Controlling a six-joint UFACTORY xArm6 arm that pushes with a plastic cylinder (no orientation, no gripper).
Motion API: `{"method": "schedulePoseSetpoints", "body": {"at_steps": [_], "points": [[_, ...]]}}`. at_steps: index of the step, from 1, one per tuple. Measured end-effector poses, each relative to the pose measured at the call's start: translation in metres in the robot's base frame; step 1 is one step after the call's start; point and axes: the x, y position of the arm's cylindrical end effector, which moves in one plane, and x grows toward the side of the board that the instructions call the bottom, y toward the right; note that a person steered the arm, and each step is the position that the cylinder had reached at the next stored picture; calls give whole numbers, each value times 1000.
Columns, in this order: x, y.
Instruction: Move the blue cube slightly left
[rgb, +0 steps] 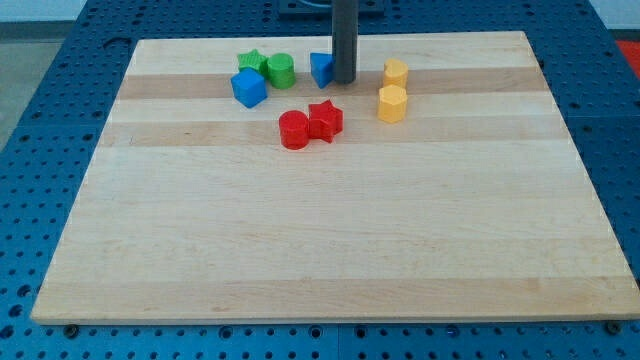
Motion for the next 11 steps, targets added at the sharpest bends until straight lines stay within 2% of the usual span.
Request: {"method": "schedulePoseSetpoints", "body": {"at_steps": [3, 5, 7, 11], "points": [[3, -36], [36, -40], [34, -61], [30, -151]]}}
